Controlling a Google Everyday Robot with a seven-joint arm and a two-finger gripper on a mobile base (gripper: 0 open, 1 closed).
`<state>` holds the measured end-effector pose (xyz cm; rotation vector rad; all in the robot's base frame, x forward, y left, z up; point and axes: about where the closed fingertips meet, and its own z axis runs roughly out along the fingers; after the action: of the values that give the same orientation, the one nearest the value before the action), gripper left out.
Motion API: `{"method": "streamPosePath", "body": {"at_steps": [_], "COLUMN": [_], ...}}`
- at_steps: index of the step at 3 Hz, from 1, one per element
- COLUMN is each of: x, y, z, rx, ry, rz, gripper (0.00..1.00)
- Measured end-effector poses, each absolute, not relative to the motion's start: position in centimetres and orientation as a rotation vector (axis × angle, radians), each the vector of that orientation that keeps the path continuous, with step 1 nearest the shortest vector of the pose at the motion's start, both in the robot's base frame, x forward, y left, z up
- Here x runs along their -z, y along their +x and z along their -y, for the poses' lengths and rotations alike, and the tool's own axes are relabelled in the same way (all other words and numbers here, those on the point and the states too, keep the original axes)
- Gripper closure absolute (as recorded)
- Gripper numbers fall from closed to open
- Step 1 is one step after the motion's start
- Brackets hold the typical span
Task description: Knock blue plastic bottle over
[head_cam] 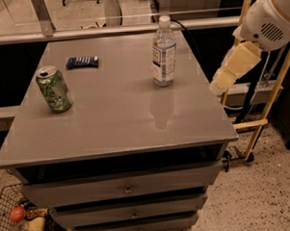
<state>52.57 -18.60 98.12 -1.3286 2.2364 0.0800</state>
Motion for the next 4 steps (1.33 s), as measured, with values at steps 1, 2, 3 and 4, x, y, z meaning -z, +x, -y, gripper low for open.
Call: {"method": "streamPosePath", "body": {"at_steps": [1, 2, 3, 4], "x": [-98.1, -96.6, -95.4, -94.3], "y": [52.6, 55.6, 58.8, 61.3], "z": [18.6, 16.9, 15.0, 13.2], "rx": [-0.080, -0.169, -0.233, -0.222], "ry": [-1.331, -1.231, -1.148, -1.087], "rz": [-2.236, -2.215, -2.209, -2.213], "gripper": [0.00, 0.00, 0.00, 0.00]}}
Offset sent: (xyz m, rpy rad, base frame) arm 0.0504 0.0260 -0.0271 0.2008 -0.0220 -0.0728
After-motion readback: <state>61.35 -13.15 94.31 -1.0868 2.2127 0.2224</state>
